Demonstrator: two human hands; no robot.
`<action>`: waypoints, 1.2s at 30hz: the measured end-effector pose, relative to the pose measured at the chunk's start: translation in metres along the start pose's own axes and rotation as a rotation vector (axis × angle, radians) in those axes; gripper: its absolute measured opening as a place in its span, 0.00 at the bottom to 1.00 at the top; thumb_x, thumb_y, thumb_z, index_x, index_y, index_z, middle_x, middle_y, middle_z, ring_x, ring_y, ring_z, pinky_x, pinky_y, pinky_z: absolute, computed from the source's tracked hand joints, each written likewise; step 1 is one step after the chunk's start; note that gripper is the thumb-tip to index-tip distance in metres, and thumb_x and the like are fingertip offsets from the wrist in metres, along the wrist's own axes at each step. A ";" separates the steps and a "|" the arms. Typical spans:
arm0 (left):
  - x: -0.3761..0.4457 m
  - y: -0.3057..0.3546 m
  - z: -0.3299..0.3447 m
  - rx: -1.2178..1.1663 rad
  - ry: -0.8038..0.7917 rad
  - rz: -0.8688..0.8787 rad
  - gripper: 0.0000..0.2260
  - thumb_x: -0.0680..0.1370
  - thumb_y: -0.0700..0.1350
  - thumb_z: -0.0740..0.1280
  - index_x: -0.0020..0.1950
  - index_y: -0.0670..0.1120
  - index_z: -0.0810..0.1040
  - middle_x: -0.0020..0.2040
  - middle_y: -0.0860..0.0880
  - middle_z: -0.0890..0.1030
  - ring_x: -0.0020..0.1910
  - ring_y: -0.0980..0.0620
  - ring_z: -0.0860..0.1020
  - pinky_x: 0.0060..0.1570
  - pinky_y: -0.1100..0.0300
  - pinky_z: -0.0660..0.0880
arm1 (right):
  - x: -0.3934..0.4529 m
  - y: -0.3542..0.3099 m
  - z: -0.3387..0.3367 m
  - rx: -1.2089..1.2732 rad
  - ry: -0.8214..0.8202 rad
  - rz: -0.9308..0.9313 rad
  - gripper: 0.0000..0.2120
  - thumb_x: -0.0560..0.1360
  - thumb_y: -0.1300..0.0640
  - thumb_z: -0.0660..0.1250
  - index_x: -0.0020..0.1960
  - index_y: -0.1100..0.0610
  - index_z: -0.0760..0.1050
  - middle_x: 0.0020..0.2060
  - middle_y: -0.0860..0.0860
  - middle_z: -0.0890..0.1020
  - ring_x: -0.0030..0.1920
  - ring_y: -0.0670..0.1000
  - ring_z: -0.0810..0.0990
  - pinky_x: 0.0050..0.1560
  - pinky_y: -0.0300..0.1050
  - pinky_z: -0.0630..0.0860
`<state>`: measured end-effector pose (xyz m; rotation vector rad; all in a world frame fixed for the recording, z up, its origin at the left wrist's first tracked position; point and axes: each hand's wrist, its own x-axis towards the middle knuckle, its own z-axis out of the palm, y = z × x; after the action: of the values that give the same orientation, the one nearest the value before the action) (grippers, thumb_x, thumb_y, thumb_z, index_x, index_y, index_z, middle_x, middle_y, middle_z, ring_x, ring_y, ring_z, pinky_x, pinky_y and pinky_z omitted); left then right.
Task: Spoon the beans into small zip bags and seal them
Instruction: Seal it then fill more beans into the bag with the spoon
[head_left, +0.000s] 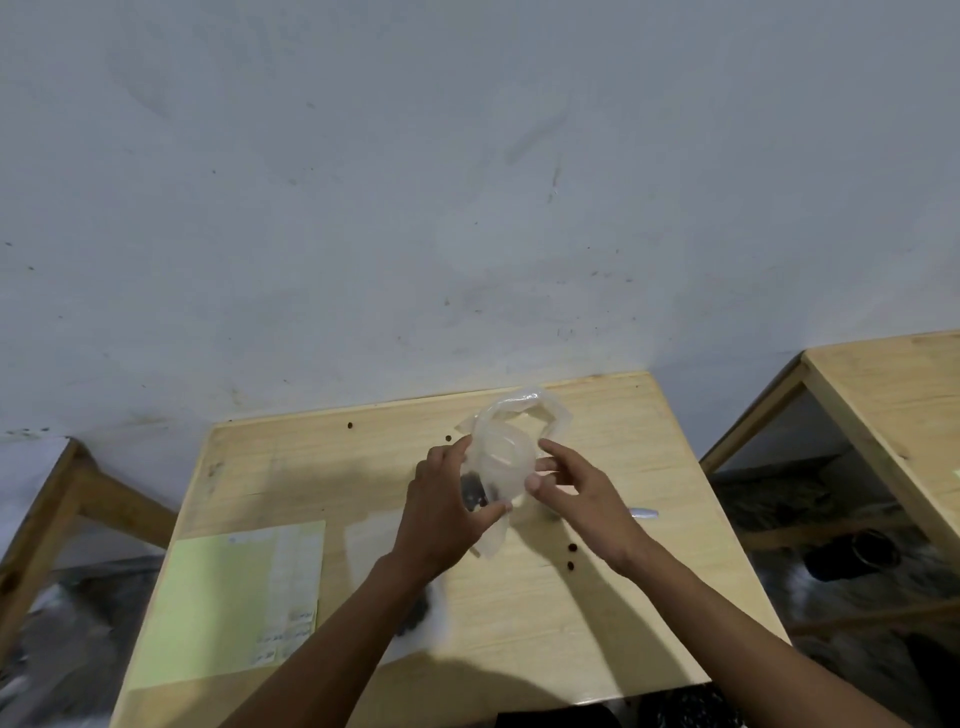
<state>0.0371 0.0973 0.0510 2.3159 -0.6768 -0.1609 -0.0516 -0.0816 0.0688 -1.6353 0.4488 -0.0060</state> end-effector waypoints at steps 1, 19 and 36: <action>0.002 0.002 0.000 -0.002 -0.010 0.010 0.42 0.63 0.63 0.74 0.72 0.48 0.65 0.60 0.49 0.73 0.57 0.50 0.73 0.57 0.52 0.74 | 0.001 -0.006 0.007 -0.055 -0.019 -0.042 0.21 0.73 0.50 0.73 0.64 0.45 0.74 0.52 0.44 0.83 0.52 0.41 0.80 0.52 0.36 0.78; 0.014 0.007 -0.048 -0.410 0.028 -0.085 0.02 0.76 0.46 0.70 0.47 0.50 0.79 0.40 0.57 0.82 0.40 0.58 0.79 0.42 0.67 0.76 | 0.014 -0.055 -0.005 -0.145 -0.065 -0.136 0.03 0.75 0.61 0.70 0.45 0.61 0.79 0.40 0.56 0.85 0.40 0.49 0.83 0.46 0.40 0.75; 0.010 0.025 -0.066 -0.259 0.106 0.072 0.05 0.76 0.44 0.70 0.40 0.50 0.78 0.38 0.58 0.81 0.42 0.57 0.79 0.43 0.68 0.71 | 0.020 -0.087 0.028 -0.878 -0.050 -0.505 0.05 0.74 0.51 0.64 0.45 0.51 0.75 0.42 0.43 0.79 0.45 0.47 0.72 0.53 0.48 0.70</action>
<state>0.0545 0.1168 0.1172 2.0346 -0.6448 -0.0858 -0.0009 -0.0569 0.1435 -2.5719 -0.0429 -0.1654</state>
